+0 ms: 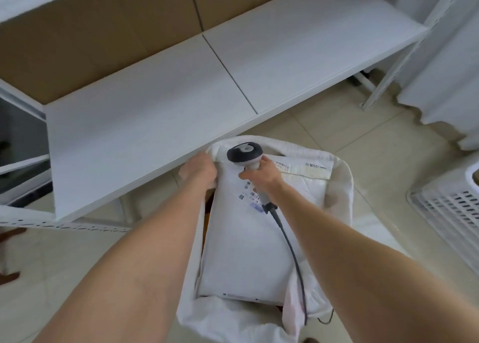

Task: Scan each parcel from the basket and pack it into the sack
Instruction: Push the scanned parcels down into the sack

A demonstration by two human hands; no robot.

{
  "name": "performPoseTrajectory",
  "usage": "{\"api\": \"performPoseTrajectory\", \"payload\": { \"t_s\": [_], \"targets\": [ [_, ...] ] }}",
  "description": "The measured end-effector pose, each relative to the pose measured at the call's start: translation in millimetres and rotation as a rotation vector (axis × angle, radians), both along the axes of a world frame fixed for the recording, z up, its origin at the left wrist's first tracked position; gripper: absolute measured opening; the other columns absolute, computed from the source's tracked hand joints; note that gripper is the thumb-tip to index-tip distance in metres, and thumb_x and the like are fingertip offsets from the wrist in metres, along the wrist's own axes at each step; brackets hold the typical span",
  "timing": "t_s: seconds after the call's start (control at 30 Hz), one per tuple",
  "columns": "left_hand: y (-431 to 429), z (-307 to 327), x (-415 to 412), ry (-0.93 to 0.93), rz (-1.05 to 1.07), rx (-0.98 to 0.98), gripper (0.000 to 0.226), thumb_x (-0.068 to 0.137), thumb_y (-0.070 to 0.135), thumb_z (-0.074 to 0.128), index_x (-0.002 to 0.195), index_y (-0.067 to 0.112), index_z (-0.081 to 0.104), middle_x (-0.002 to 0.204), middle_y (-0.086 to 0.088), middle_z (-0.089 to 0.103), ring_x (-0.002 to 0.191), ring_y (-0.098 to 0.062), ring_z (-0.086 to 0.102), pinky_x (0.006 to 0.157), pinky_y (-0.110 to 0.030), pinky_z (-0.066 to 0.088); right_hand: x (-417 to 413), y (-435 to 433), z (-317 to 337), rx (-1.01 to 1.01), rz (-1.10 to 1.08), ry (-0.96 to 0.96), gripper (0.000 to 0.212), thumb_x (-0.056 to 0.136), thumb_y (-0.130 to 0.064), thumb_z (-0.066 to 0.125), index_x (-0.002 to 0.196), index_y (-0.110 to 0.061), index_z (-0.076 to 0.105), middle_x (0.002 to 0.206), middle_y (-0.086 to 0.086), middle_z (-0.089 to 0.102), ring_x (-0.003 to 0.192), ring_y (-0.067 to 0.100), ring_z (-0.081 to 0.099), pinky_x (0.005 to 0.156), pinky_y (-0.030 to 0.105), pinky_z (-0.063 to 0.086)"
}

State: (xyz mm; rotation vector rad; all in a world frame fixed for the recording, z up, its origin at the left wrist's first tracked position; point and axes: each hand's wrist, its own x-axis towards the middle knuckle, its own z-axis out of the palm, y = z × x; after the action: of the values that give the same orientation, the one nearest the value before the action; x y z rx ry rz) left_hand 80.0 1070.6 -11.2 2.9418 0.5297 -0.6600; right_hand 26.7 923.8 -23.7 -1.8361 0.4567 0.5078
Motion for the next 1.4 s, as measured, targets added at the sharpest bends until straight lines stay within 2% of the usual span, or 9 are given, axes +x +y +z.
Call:
{"api": "performPoseTrajectory", "payload": {
  "t_s": [0.23,0.37,0.43,0.57,0.7,0.9,1.1,1.27,1.4],
  "targets": [
    [14.6,-9.2,16.7,-0.428,0.203,-0.314,0.021,0.099,0.027,0.045,0.102,0.016,0.063,0.112,-0.009,0.065,0.093,-0.03,0.058,0.071,-0.03,0.036,-10.0,16.6,-37.3,-0.295,0.226,0.16,0.046,0.08,-0.033,0.063,0.126,-0.03,0.057,0.162,-0.015,0.002,0.143,0.026,0.025,0.092,0.035,0.029],
    [21.2,-0.5,20.3,-0.577,0.182,-0.332,0.028,0.101,0.029,0.043,0.118,0.017,0.062,0.121,-0.004,0.062,0.107,-0.028,0.058,0.075,-0.028,0.035,8.7,19.3,-39.7,-0.252,0.22,0.23,0.049,0.084,-0.035,0.064,0.131,-0.026,0.05,0.161,-0.008,0.012,0.138,0.035,0.028,0.107,0.041,0.029],
    [26.2,1.0,22.5,-0.586,0.175,-0.329,0.03,0.101,0.031,0.042,0.119,0.018,0.062,0.122,-0.003,0.062,0.107,-0.026,0.058,0.074,-0.027,0.036,14.0,20.8,-44.4,-0.15,0.168,0.211,0.035,0.083,-0.032,0.069,0.111,-0.024,0.048,0.153,-0.002,0.031,0.13,0.036,0.038,0.11,0.043,0.032],
    [32.6,8.7,30.2,-0.385,0.266,-0.38,0.025,0.1,0.029,0.043,0.11,0.02,0.064,0.117,-0.006,0.064,0.101,-0.029,0.059,0.079,-0.03,0.041,8.5,23.9,-40.7,0.072,-0.012,0.17,0.033,0.081,-0.02,0.073,0.11,-0.017,0.057,0.133,0.006,0.053,0.118,0.029,0.053,0.107,0.043,0.039],
    [23.2,32.7,19.5,-0.239,0.196,-0.254,0.033,0.096,0.01,0.039,0.118,0.019,0.062,0.12,-0.006,0.062,0.103,-0.03,0.059,0.076,-0.031,0.04,-14.4,7.1,-9.8,0.154,-0.255,0.248,0.011,0.08,-0.008,0.066,0.09,-0.01,0.063,0.082,0.009,0.063,0.071,0.023,0.057,0.066,0.034,0.051],
    [-36.8,65.8,-19.8,-0.151,-0.023,-0.161,0.053,0.092,0.014,0.048,0.143,0.015,0.035,0.143,-0.013,0.034,0.131,-0.029,0.036,0.106,-0.038,0.034,-47.6,-61.2,56.7,0.062,-0.433,0.259,0.005,0.082,-0.014,0.062,0.08,-0.011,0.059,0.077,0.006,0.06,0.063,0.02,0.061,0.058,0.032,0.057],
    [-137.6,57.7,-68.4,0.081,-0.441,-0.313,0.046,0.091,0.004,0.046,0.133,0.023,0.05,0.139,-0.005,0.037,0.125,-0.025,0.045,0.097,-0.035,0.04,-67.4,-158.7,85.9,0.073,-0.541,0.346,0.024,0.082,-0.014,0.067,0.097,-0.006,0.05,0.083,0.01,0.05,0.077,0.028,0.056,0.079,0.048,0.057],
    [-190.1,13.4,-113.3,0.29,-0.641,-0.295,0.055,0.096,0.017,0.041,0.149,0.025,0.028,0.153,-0.006,0.024,0.135,-0.03,0.033,0.106,-0.046,0.036,-81.0,-197.9,60.3,0.335,-0.408,0.474,0.015,0.09,-0.017,0.061,0.079,-0.011,0.053,0.054,0.005,0.061,0.044,0.019,0.061,0.041,0.023,0.048],
    [-204.4,-27.1,-120.3,0.362,-0.701,-0.041,0.071,0.095,0.021,0.048,0.151,0.037,0.007,0.16,0.003,-0.005,0.146,-0.027,0.003,0.106,-0.054,0.032,-69.0,-199.6,14.5,0.384,-0.27,0.412,0.014,0.087,-0.019,0.069,0.081,-0.013,0.059,0.065,0.002,0.059,0.049,0.012,0.058,0.041,0.017,0.043]
  ]
}}
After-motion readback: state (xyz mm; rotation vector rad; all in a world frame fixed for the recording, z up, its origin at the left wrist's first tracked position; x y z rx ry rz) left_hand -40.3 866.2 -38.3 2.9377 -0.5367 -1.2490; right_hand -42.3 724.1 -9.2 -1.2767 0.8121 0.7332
